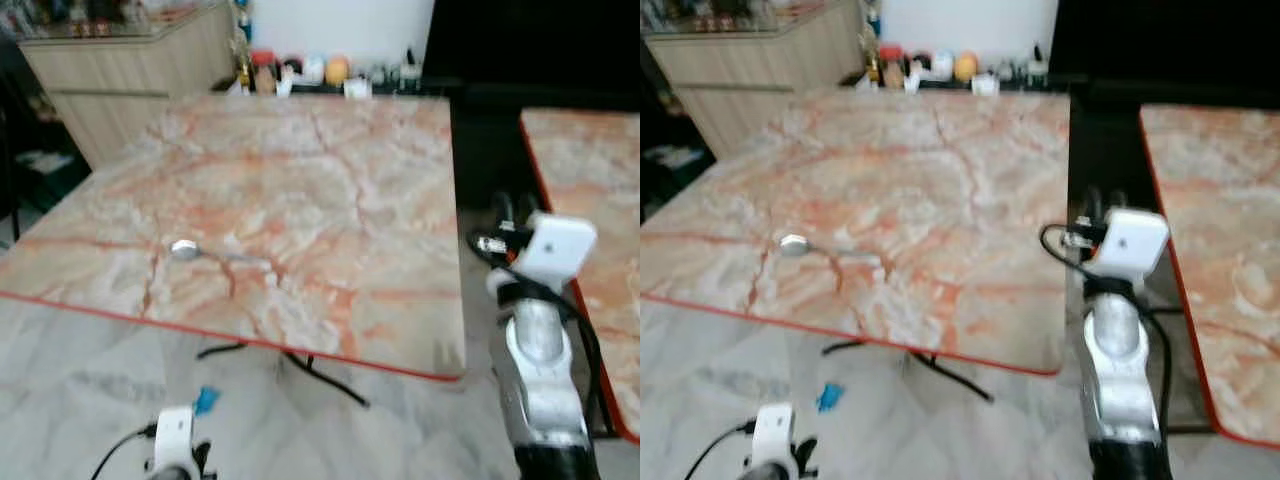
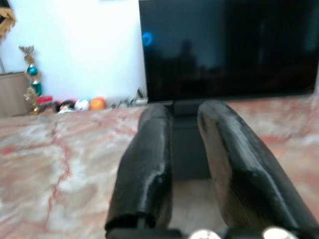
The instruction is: Setting the table
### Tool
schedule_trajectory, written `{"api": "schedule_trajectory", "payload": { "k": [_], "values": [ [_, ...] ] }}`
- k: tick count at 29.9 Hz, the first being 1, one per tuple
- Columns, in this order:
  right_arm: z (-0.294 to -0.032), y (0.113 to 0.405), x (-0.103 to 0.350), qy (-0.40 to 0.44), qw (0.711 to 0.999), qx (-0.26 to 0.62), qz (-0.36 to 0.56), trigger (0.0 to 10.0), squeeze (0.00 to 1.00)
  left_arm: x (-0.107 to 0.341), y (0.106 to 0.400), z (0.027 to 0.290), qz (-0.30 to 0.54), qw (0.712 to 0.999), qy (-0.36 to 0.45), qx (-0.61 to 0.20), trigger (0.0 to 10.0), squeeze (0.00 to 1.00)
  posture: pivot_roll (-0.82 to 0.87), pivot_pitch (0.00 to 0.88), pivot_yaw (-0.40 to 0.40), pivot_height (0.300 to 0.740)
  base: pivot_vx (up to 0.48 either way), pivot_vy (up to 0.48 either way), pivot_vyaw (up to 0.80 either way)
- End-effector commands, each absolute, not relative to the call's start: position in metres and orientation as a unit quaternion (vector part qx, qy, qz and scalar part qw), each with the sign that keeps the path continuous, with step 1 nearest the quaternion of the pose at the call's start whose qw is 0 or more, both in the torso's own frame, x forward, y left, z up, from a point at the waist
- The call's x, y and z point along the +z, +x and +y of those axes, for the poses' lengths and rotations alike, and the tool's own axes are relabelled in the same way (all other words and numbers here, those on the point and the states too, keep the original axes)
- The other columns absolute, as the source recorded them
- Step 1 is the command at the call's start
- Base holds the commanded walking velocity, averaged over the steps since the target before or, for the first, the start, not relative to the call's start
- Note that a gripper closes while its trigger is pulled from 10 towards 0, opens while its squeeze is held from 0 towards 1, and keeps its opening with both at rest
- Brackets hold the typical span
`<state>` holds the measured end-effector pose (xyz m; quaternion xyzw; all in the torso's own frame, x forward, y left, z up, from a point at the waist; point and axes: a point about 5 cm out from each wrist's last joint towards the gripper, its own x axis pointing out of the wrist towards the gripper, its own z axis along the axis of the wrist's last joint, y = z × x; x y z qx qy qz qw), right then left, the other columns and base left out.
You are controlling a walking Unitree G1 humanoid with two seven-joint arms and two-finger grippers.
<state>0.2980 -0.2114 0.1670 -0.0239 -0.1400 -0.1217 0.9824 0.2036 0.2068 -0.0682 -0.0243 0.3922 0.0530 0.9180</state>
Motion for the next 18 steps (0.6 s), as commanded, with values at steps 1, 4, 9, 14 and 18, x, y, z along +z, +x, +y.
{"api": "schedule_trajectory", "payload": {
  "k": [1,4,9,14,18],
  "values": [
    [-0.2029,0.3008,0.174,-0.02,0.982,-0.109,-0.154,10.0,0.0,-0.0688,0.2014,0.2119,0.399,0.915,-0.02,0.059,10.0,0.0,0.06,0.0,0.001,0.74,0.0,0.356,0.0],
    [-0.2023,0.3012,0.1741,-0.02,0.982,-0.107,-0.154,10.0,0.0,-0.0687,0.2016,0.2121,0.399,0.915,-0.02,0.06,10.0,0.0,0.06,0.0,0.001,0.74,0.0,0.356,0.0],
    [-0.2021,0.3016,0.174,-0.02,0.983,-0.105,-0.152,10.0,0.0,-0.0686,0.2018,0.212,0.399,0.915,-0.02,0.059,10.0,0.0,0.06,0.0,0.002,0.74,0.0,0.355,0.0],
    [-0.2018,0.3019,0.174,-0.02,0.983,-0.104,-0.152,10.0,0.0,-0.0684,0.2022,0.2118,0.399,0.915,-0.02,0.059,10.0,0.0,0.06,0.0,0.002,0.74,0.0,0.354,0.0],
    [-0.2005,0.3021,0.1732,-0.021,0.983,-0.102,-0.15,10.0,0.0,-0.0683,0.2024,0.2118,0.399,0.915,-0.02,0.059,10.0,0.0,0.06,0.0,0.002,0.74,0.0,0.354,0.0]
  ]
}}
